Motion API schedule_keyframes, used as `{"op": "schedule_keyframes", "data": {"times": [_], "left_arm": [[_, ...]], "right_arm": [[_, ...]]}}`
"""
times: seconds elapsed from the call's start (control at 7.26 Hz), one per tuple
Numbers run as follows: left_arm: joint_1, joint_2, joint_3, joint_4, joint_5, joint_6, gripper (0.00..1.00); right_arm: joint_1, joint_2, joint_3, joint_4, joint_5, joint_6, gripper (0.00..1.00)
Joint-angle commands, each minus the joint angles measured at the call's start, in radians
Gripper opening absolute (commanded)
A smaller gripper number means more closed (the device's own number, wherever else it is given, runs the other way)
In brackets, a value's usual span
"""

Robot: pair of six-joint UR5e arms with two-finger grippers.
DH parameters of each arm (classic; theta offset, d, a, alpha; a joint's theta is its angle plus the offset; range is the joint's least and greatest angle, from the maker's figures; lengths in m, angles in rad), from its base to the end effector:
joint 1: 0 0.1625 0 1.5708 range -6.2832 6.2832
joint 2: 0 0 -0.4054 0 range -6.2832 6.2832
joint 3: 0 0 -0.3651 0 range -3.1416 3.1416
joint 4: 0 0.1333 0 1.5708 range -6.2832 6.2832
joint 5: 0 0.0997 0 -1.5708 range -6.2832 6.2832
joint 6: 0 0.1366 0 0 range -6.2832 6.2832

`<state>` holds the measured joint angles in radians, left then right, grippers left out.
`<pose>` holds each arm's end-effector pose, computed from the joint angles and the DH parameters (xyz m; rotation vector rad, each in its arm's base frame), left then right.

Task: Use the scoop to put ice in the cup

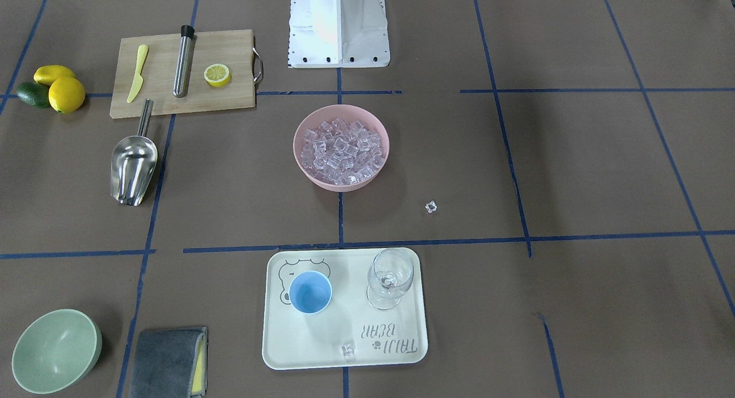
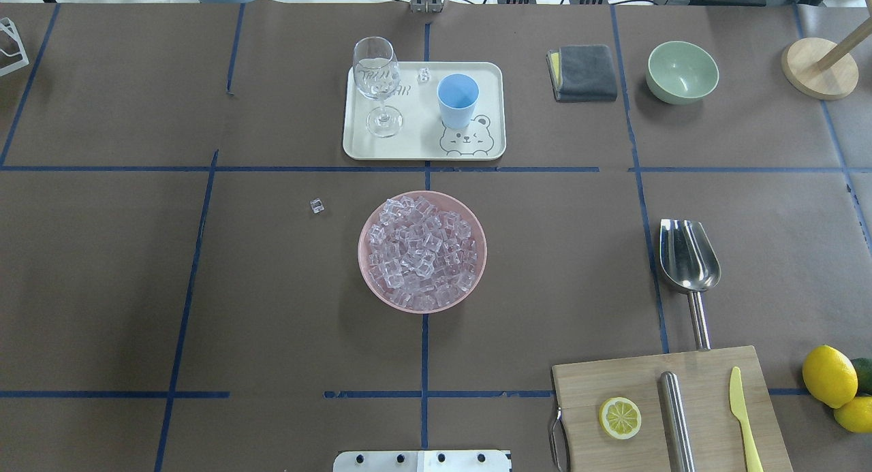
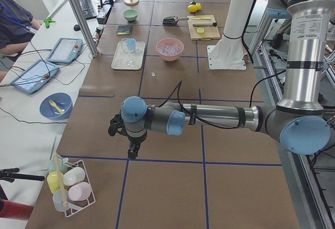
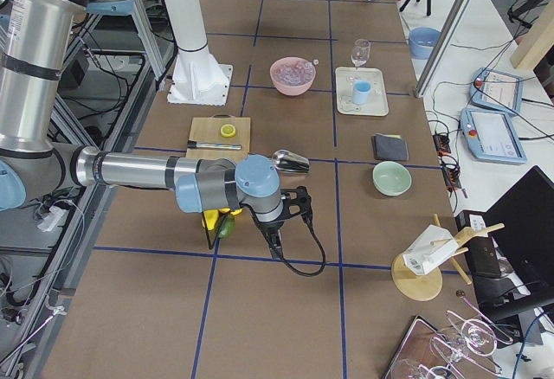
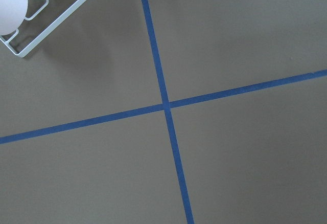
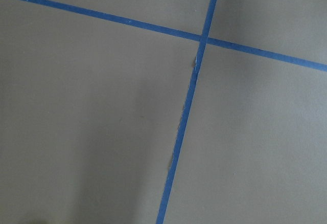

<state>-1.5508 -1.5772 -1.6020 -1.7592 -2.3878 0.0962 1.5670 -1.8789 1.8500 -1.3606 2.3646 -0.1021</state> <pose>-0.0240 -0.4861 0.6229 0.2445 0.8059 0.2016 0.0345 -0.3575 0.6356 0.2106 -0.7830 -0.1720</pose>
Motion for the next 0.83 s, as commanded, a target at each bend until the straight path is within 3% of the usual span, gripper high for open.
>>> {"op": "schedule_keyframes", "data": {"times": [0.0, 0.41, 0.69], "left_arm": [[0.001, -0.001, 0.005, -0.129, -0.008, 0.0, 1.0], [0.009, -0.036, 0.011, -0.282, -0.008, 0.0, 1.0], [0.04, -0.154, 0.089, -0.313, -0.008, -0.003, 1.0]], "right_arm": [[-0.002, 0.059, -0.037, 0.005, 0.004, 0.011, 1.0], [-0.043, 0.122, -0.054, 0.005, 0.007, 0.066, 1.0], [-0.12, 0.168, -0.046, 0.009, 0.013, 0.218, 1.0]]}}
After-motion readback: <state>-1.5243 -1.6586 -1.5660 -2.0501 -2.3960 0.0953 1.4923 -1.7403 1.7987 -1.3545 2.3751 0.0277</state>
